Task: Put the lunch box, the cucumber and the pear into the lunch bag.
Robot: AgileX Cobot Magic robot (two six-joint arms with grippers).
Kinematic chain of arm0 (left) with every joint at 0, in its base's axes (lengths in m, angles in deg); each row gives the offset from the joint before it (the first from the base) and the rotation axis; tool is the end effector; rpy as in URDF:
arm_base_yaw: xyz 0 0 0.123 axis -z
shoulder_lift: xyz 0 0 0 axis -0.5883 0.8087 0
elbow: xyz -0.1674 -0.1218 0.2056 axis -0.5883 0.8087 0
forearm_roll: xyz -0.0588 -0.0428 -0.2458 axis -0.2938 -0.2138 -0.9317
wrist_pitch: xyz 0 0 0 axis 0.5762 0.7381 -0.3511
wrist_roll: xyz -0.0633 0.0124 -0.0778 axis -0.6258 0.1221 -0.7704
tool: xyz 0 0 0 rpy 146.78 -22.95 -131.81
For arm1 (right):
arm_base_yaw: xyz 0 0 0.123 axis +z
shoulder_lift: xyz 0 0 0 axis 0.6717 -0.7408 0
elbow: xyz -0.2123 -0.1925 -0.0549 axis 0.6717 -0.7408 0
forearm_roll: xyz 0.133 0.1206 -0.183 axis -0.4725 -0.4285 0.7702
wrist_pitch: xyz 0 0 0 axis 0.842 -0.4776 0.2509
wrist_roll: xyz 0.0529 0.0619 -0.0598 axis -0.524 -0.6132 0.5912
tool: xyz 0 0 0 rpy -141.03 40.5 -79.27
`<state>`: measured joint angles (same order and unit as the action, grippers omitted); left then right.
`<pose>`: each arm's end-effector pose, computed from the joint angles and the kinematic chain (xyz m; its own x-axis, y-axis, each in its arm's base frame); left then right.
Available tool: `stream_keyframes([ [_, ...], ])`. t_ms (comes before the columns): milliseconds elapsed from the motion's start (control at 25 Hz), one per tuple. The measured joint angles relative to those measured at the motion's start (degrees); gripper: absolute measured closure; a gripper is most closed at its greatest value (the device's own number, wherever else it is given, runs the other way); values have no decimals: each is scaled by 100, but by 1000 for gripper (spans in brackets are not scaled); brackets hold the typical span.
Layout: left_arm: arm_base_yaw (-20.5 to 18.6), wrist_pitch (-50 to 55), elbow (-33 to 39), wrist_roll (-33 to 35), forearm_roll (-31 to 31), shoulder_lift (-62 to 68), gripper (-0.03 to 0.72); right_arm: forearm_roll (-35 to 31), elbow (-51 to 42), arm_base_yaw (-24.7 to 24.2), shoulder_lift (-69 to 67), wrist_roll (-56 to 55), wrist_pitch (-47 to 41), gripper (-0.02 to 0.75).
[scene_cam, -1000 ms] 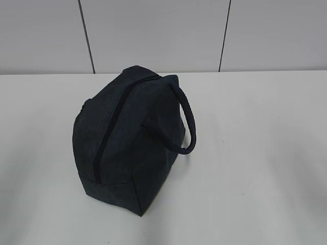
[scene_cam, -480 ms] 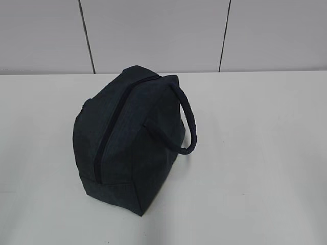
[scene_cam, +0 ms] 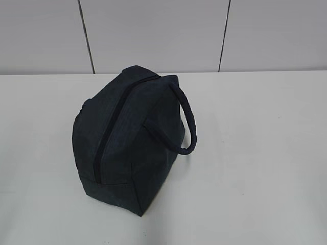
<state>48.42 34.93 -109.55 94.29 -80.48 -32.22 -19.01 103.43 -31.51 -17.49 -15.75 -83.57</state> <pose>0.0066 -0.0103 0.2793 -0.5021 0.2202 -0.8363 0.3391 0.9397 0.0438 -0.0085 -0.0085 0.2681 -0.5230 -0.1699 -0.8352 -0.1666 0.9814 -0.0953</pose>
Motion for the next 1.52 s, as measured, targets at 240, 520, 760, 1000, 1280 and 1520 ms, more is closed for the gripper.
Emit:
stream_keyframes([
  [240,0,7,0,5,35,-5,374,0,-126,0,-1,-136,211,239],
  [520,0,9,0,10,71,-5,403,0,-126,0,-1,-129,236,239],
  [760,0,14,0,10,76,-5,409,0,-126,0,-1,-138,238,239],
  [1000,0,14,0,10,76,-5,411,0,-126,0,-1,-138,248,239],
  [1280,-476,38,-6,10,82,-563,412,0,-126,-108,1,-138,248,239],
  [1520,-775,38,0,10,82,-581,412,4,-126,-606,11,-138,260,239],
])
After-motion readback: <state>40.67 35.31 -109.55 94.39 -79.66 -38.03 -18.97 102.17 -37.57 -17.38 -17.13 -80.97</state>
